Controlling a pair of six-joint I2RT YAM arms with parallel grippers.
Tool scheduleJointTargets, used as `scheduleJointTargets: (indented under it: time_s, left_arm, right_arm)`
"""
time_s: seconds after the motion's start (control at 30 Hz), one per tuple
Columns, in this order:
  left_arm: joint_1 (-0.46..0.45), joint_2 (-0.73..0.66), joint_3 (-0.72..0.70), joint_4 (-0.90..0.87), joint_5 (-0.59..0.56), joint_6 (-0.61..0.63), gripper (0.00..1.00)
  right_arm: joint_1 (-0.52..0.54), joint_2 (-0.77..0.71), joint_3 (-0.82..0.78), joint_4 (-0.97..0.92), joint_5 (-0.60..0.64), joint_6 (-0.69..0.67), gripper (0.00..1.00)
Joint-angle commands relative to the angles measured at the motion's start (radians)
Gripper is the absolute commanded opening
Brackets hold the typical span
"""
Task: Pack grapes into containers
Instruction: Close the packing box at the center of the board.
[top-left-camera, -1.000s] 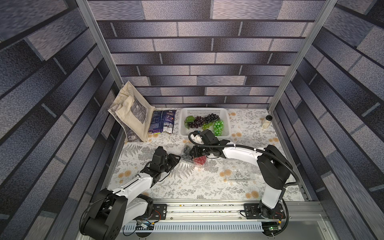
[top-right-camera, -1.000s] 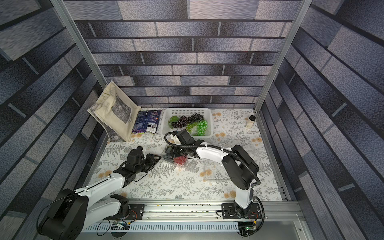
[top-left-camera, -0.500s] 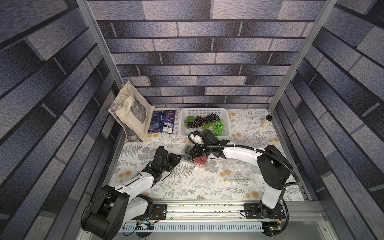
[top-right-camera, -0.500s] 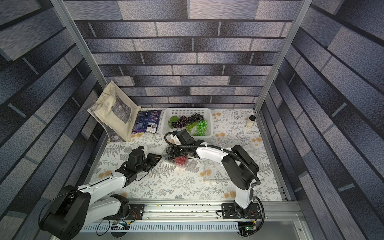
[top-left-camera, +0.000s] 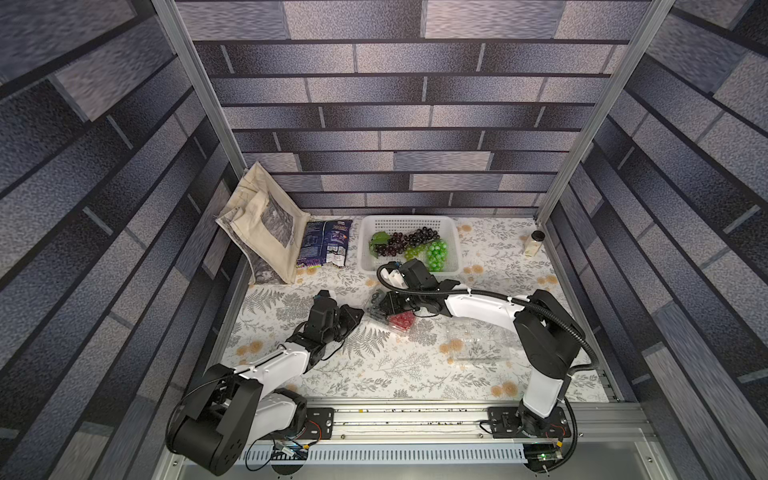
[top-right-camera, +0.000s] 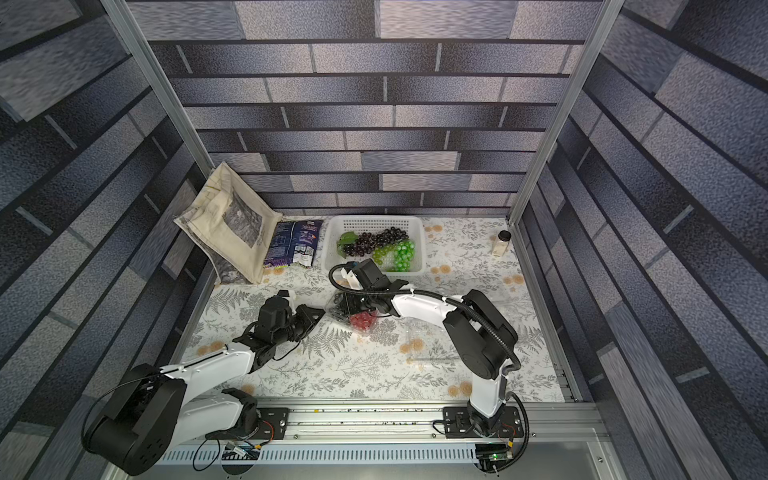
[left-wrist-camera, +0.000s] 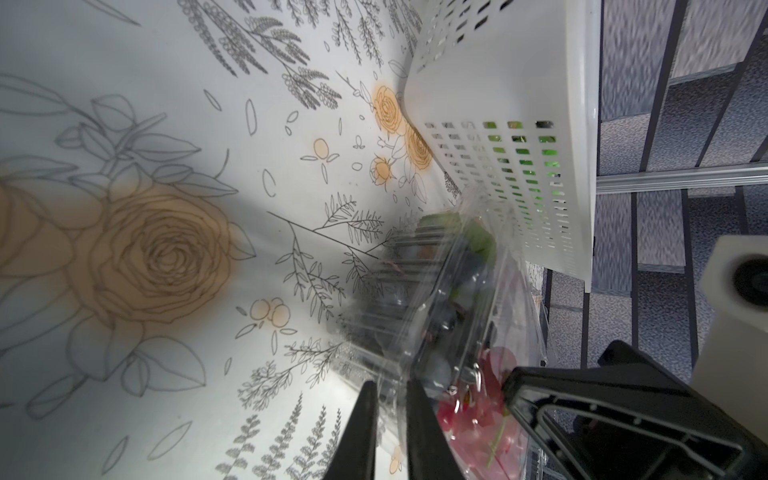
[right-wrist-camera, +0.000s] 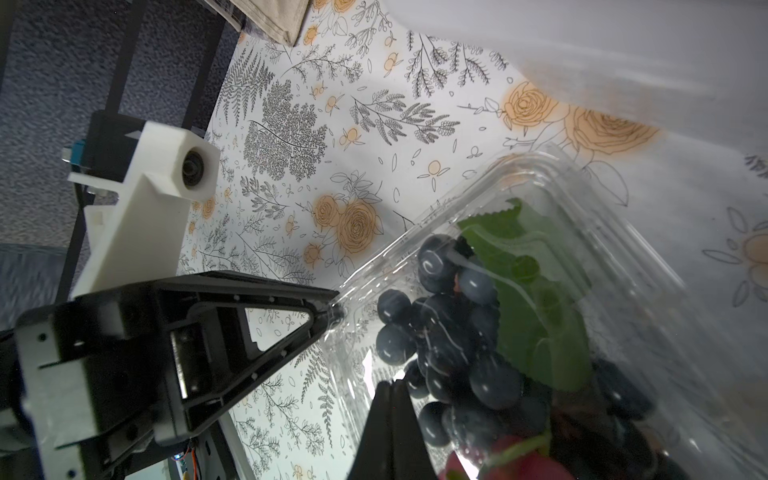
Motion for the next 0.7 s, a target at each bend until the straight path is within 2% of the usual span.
scheduleJointTargets:
  time_s: [0.0, 0.47, 0.67]
  left_arm:
    - [-0.006, 0.016, -0.003, -0.036, -0.021, -0.015, 0.14]
    - [-0.008, 0.049, -0.012, -0.017, -0.016, -0.019, 0.10]
    - [-0.005, 0.004, -0.004, -0.050, -0.024, -0.018, 0.07]
  right_arm:
    - [0.007, 0.018, -0.016, 0.004, -0.005, 0.005, 0.00]
    - [0.006, 0.020, -0.011, -0.005, -0.002, 0.000, 0.00]
    - [0.006, 0.009, -0.003, -0.014, -0.001, -0.005, 0.00]
